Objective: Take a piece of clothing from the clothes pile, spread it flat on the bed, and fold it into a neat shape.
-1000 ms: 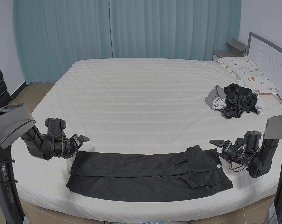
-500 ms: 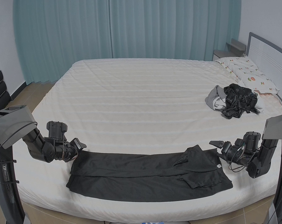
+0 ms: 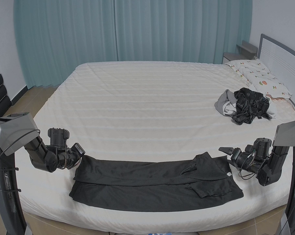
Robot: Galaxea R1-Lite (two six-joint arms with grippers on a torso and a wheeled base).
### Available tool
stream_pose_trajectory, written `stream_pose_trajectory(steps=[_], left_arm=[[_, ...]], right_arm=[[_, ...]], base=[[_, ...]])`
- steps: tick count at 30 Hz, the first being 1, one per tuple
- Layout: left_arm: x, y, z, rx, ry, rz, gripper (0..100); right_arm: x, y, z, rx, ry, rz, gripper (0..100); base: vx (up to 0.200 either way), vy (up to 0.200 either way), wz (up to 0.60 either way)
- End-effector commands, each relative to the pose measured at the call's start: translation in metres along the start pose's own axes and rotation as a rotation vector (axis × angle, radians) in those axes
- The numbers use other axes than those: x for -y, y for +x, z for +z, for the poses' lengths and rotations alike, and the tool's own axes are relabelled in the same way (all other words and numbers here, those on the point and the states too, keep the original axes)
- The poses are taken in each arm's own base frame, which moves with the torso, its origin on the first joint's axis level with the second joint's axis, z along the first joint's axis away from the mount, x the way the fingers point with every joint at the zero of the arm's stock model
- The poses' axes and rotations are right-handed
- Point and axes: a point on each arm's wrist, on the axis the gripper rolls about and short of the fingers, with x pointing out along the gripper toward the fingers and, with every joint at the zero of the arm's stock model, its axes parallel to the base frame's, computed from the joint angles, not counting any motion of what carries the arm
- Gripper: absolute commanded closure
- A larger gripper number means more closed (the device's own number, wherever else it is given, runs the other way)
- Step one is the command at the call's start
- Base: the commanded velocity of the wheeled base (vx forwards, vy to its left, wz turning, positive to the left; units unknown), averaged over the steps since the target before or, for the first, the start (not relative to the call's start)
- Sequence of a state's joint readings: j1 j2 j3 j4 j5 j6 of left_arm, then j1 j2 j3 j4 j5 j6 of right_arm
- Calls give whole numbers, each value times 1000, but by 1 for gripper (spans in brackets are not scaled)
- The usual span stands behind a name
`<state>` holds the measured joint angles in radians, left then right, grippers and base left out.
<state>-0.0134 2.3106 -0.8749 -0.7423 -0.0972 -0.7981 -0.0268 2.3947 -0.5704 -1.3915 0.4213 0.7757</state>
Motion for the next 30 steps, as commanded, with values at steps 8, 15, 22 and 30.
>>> stream_pose_trajectory(steps=[8,15,22,30], left_arm=[[-4,0,2,2,-9,10,100],[-5,0,2,1,-9,11,100],[-5,1,2,1,-9,11,100],[-5,1,2,2,-9,10,100]], right_arm=[[-2,4,-1,3,-9,19,0],[-2,4,1,13,-13,23,0],[0,-3,4,32,-13,26,0],[10,7,-4,11,-6,7,0]], base=[[0,0,0],[0,0,0],[0,0,0],[0,0,0]])
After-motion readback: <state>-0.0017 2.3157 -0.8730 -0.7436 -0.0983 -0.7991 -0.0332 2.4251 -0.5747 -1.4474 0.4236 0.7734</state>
